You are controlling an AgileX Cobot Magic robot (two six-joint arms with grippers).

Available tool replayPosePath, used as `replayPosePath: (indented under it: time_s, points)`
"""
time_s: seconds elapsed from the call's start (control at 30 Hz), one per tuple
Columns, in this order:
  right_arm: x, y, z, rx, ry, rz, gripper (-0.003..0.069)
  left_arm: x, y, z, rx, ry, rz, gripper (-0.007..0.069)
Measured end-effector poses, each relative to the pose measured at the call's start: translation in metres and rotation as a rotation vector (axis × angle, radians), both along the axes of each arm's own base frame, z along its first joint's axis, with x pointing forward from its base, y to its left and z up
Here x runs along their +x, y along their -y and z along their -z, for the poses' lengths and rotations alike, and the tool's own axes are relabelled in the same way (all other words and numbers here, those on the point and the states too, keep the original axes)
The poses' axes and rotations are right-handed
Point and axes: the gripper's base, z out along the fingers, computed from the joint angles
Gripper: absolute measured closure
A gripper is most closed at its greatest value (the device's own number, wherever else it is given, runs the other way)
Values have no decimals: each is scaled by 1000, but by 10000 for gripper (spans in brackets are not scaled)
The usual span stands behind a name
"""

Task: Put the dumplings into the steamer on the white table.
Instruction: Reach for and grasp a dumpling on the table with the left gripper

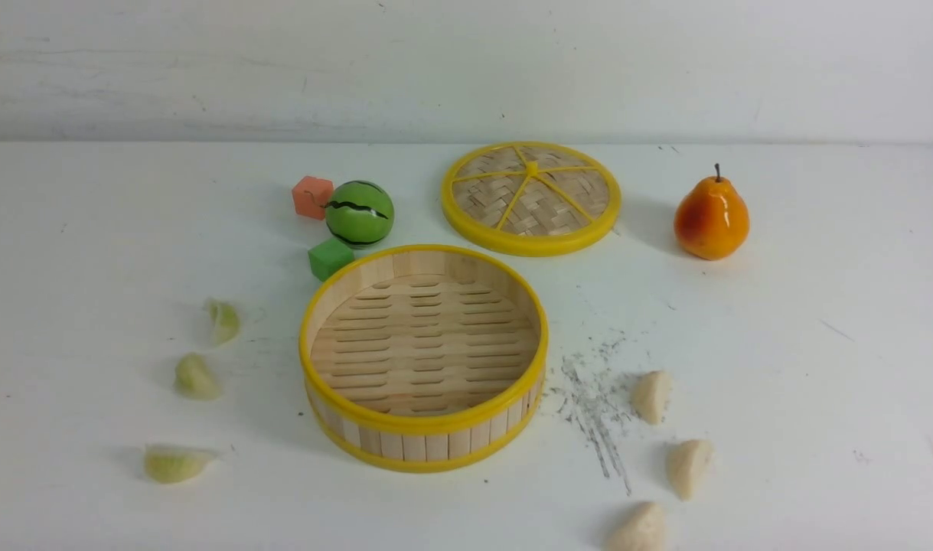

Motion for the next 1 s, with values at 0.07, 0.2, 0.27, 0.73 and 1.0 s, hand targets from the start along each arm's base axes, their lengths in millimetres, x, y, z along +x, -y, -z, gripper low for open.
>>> replayPosePath:
  time_s: [0.07, 0.2, 0.27, 0.73, 1.0]
  points:
    - [0, 0, 0, 0, 0, 0, 419, 1, 0, -2, 0, 25, 0, 387]
    - [0, 0, 0, 0, 0, 0, 419, 4, 0, -13, -6, 153, 0, 387]
    - [0, 0, 0, 0, 0, 0, 419, 5, 0, -21, -10, 250, 0, 387]
    - [7, 9, -28, -7, 366, 103, 419, -1, 0, -61, -35, 697, 0, 387]
    - [-1, 20, -62, 239, 730, 215, 419, -9, 0, -79, -404, 889, 44, 387]
